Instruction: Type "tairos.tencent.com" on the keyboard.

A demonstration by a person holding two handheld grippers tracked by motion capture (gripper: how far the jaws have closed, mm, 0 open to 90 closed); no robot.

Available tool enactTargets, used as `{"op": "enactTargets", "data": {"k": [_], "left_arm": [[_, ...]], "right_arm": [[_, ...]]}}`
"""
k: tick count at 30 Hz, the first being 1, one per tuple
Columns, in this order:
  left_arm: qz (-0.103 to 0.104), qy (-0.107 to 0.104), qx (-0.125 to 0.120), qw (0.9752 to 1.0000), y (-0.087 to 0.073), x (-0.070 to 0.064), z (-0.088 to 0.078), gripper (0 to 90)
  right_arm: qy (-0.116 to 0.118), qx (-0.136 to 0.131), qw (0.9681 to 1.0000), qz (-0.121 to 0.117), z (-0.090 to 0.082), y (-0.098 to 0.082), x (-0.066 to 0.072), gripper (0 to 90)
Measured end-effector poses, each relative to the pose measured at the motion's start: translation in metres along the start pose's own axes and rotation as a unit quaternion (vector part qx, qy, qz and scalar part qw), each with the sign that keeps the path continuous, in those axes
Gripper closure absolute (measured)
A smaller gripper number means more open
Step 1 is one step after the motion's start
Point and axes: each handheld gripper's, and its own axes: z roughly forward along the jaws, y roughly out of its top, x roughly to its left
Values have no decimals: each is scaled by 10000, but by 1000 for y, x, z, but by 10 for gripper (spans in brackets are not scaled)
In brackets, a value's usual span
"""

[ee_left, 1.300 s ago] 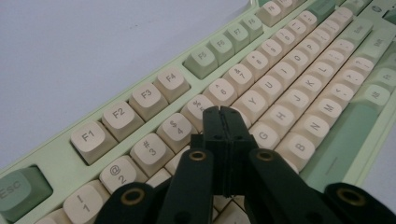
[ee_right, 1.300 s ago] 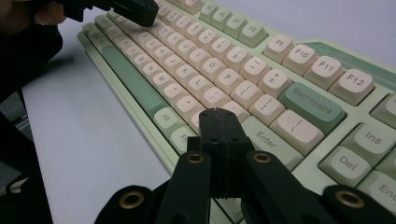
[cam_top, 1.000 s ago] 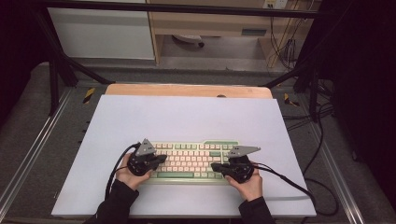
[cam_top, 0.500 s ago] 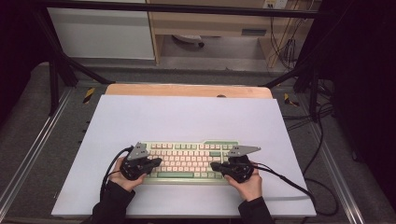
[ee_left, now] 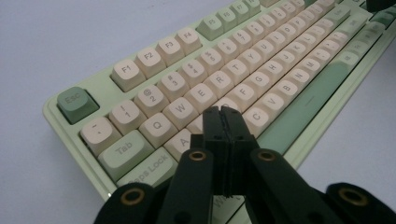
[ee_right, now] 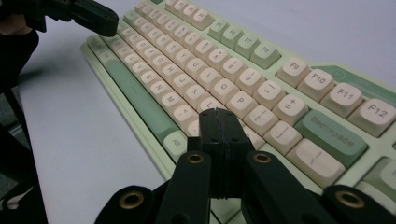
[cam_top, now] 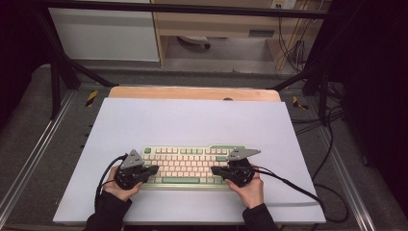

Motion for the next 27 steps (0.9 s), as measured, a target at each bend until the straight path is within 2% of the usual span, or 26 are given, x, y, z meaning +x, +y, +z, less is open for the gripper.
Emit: {"op": "enactTargets", "data": {"k": [9,13,27], "left_arm": [[-42,25,-32,10000,-4,4,-7,894],[-66,38,-36,10000,-5,5,-8,894],[-77,37,-37,10000,-6,7,-7,894]], "right_arm": [[-69,18,10000,-47,15,12,7,900],[-160,40,9999,-46,22,17,7,900],[-261,186,9995,34,50,25,4,900]]}}
